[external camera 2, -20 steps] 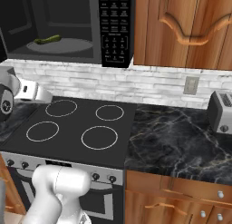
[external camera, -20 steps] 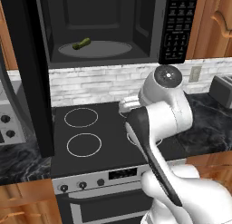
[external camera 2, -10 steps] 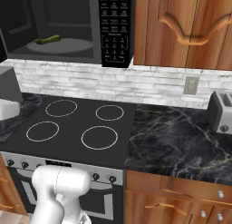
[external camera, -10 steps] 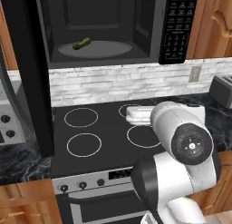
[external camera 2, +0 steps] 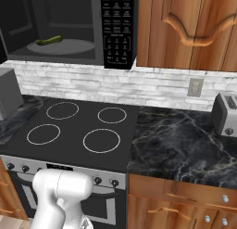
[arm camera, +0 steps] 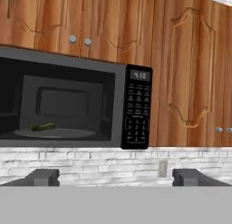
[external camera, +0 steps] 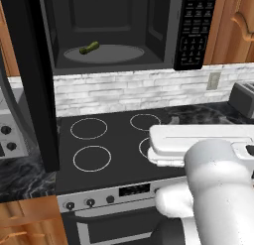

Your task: Close the microwave door.

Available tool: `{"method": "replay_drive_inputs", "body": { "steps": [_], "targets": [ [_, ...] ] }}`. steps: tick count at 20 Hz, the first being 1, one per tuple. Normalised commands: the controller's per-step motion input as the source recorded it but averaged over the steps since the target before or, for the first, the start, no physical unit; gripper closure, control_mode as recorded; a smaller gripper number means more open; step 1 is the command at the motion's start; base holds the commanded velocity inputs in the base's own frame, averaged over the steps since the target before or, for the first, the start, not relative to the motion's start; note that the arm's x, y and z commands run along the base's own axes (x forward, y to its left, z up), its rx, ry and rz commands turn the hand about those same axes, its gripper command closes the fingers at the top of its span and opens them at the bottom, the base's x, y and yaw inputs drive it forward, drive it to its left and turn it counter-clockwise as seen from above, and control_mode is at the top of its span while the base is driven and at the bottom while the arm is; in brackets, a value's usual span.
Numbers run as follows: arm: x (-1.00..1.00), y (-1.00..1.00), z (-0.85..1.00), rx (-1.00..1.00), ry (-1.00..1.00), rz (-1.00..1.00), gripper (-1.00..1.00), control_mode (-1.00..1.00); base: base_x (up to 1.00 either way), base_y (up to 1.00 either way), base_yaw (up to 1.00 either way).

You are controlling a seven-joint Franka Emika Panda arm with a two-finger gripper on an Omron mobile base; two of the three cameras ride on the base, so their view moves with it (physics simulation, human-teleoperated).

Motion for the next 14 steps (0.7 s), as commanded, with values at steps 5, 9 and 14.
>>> {"method": "replay_drive_inputs", "body": {
  "steps": [5,9,14],
  "targets": [
    [-0.97,0.37,0.16,-0.17,-0.22,-0.11,-1.00,-1.00,0.00,0.00,0.00],
    [-0.86,0.54,0.00,-0.08,-0.12,-0.02,-1.00,-1.00,0.00,0.00,0.00],
    [-0.31,0.91,0.00,-0.04,-0.04,-0.06,-1.00,-1.00,0.00,0.00,0.00]
  ]
}}
